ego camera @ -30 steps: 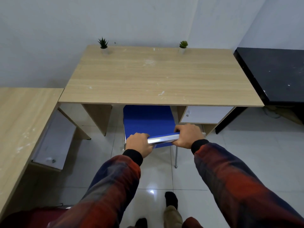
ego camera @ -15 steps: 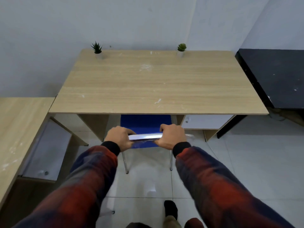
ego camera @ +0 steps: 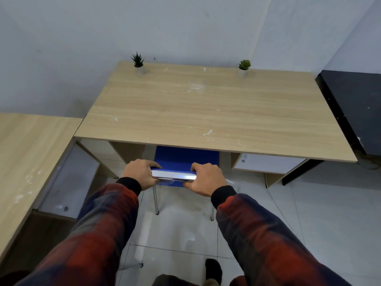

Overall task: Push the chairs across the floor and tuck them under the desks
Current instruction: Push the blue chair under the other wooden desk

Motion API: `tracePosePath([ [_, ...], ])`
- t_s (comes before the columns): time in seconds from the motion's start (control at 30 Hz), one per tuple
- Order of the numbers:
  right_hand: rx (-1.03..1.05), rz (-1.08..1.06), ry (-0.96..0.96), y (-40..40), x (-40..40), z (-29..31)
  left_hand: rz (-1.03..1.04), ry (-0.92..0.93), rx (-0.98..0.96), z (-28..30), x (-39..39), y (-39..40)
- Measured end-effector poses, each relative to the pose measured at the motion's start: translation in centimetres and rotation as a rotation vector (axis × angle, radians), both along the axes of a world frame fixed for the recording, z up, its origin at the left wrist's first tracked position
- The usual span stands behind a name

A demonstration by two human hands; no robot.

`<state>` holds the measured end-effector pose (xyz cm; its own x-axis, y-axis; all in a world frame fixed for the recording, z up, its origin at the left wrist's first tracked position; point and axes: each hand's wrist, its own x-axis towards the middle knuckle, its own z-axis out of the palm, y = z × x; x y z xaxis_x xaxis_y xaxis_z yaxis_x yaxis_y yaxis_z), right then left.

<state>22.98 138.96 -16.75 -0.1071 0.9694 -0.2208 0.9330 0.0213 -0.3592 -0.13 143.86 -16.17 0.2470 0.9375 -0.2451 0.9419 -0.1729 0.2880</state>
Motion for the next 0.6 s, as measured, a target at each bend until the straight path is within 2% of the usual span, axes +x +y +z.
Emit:
tracePosePath([
  [0.1,-0.038,0.006,0.12,0.1,1.3,-0.4,0.003,0.004,0.005,0.0,-0.1,0.2],
  [0.33,-0.04,-0.121,0.032,0.2,-1.8,-0.3,-0.035,0.01,-0.039,-0.3,-1.8,1.6],
  [0.6,-0.151,-0.15,0.01,0.4,-3.7,1.0,-0.085,0.043,-0.05,0.4,-3.6,1.2],
])
